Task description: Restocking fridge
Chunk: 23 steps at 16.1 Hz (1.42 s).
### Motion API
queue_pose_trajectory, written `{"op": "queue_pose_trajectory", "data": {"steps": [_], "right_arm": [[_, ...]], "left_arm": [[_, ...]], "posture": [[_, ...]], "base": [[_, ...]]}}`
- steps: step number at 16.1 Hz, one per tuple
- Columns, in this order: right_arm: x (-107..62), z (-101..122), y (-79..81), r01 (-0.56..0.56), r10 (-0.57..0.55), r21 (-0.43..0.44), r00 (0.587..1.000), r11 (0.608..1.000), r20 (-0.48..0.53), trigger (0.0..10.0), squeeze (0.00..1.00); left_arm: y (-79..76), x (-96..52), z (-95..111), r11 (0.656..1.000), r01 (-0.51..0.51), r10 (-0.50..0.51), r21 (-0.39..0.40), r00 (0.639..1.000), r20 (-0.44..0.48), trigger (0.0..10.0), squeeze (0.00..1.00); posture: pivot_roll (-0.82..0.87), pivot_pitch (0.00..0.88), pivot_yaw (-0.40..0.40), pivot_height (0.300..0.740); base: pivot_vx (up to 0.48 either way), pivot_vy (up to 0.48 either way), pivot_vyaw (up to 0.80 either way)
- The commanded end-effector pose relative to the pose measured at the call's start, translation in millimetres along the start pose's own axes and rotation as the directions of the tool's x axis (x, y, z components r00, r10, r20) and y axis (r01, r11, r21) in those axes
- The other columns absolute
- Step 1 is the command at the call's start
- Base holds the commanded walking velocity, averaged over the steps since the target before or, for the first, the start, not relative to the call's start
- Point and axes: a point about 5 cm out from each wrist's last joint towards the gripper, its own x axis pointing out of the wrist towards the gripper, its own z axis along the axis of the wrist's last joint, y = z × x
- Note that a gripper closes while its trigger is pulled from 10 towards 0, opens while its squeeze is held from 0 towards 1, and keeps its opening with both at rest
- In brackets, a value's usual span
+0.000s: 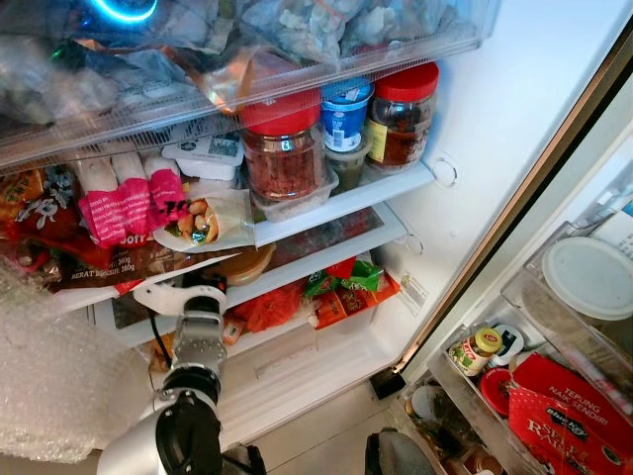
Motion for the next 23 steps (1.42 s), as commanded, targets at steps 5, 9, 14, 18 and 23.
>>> {"op": "queue_pose_trajectory", "data": {"steps": [5,9,14,18,23], "right_arm": [[-7.9,-19,21.2,-0.081,0.078,-0.027,0.993,0.996,-0.09,10.0,0.0],[-6.9,-17,21.2,-0.08,0.078,-0.026,0.993,0.996,-0.085,10.0,0.0],[-6.7,-17,20.2,-0.072,0.07,-0.025,0.994,0.997,-0.082,10.0,0.0],[-6.5,-16,20.4,-0.073,0.071,-0.029,0.994,0.997,-0.081,10.0,0.0],[-6.5,-16,22.8,-0.072,0.07,-0.024,0.995,0.997,-0.075,10.0,0.0]], "left_arm": [[12.3,-13.6,1,1.0,-0.001,0.001,-0.006,1.0,-0.008,10.0,0.0],[11.5,-17.5,4,1.0,0.023,-0.023,-0.007,1.0,-0.005,10.0,0.0],[12.0,-28.8,10,0.999,0.044,-0.044,0.004,0.998,-0.037,10.0,0.0],[14.9,-44.5,9,0.999,0.046,-0.046,-0.005,0.995,-0.093,10.0,0.0],[16.1,-61.1,-9,0.993,0.1,-0.079,0.067,0.96,-0.27,10.0,0.0]], "posture": [[-0.26,0.163,0.018,0.648],[-0.26,0.159,0.02,0.648],[-0.26,0.15,0.027,0.648],[-0.26,0.145,0.028,0.648],[-0.26,0.151,0.04,0.648]], "base": [[0.0,0.0,0.0],[0.0,0.0,0.0],[0.0,0.0,0.0],[0.0,0.0,0.0],[0.0,0.0,0.0]]}}
